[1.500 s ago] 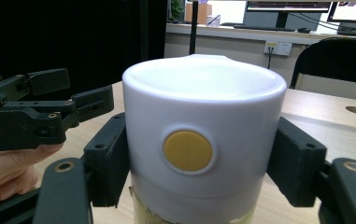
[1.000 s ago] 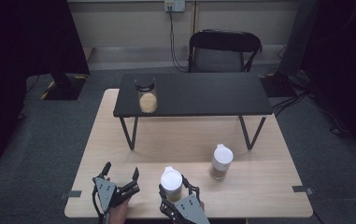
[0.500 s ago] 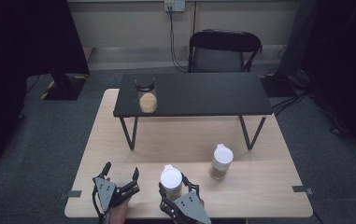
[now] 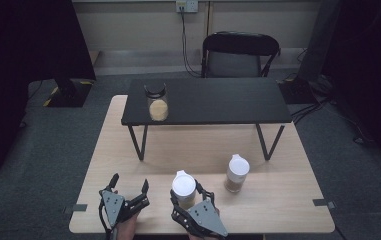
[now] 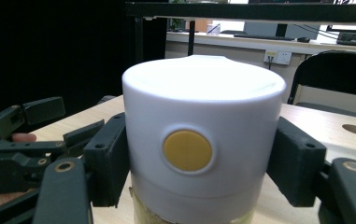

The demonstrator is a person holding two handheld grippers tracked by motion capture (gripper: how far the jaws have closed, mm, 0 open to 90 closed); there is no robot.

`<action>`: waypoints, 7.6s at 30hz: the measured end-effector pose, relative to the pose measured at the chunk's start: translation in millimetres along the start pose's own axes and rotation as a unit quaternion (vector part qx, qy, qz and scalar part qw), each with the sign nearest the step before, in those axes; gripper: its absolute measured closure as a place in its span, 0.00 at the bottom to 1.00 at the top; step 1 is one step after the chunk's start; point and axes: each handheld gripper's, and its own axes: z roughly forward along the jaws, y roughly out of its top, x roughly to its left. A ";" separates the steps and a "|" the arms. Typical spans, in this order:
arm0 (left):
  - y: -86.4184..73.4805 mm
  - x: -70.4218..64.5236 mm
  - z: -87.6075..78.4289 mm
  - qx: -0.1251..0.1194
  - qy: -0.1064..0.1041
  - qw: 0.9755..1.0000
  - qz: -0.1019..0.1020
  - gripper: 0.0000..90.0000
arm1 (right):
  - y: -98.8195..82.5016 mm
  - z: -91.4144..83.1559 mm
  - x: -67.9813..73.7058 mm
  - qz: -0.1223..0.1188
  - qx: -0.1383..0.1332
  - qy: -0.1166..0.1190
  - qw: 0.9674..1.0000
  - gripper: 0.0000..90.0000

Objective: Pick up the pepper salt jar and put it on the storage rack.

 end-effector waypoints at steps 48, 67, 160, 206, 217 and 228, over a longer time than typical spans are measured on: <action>0.0 -0.1 -0.1 0.000 0.002 1.000 0.000 0.02 | 71.6 28.5 -28.1 -0.013 -0.025 -0.009 1.000 0.33; 0.0 -0.1 -0.1 0.000 0.002 1.000 0.000 0.02 | 104.4 45.8 -37.1 -0.025 -0.036 -0.013 0.999 0.33; 0.0 -0.3 -0.1 0.001 0.005 1.000 0.001 0.02 | 176.9 148.6 -119.9 0.014 -0.005 -0.063 0.998 0.33; 0.0 -0.3 -0.2 0.000 0.005 1.000 0.001 0.03 | 177.9 148.9 -117.8 -0.011 -0.045 -0.094 0.994 0.00; 0.0 -0.3 -0.2 0.001 0.005 1.000 0.001 0.03 | 176.5 143.1 -115.8 -0.004 -0.057 -0.073 0.996 0.00; 0.0 -0.3 -0.2 0.000 0.005 1.000 0.001 0.03 | 175.4 134.7 -115.3 -0.007 -0.070 -0.081 0.994 0.00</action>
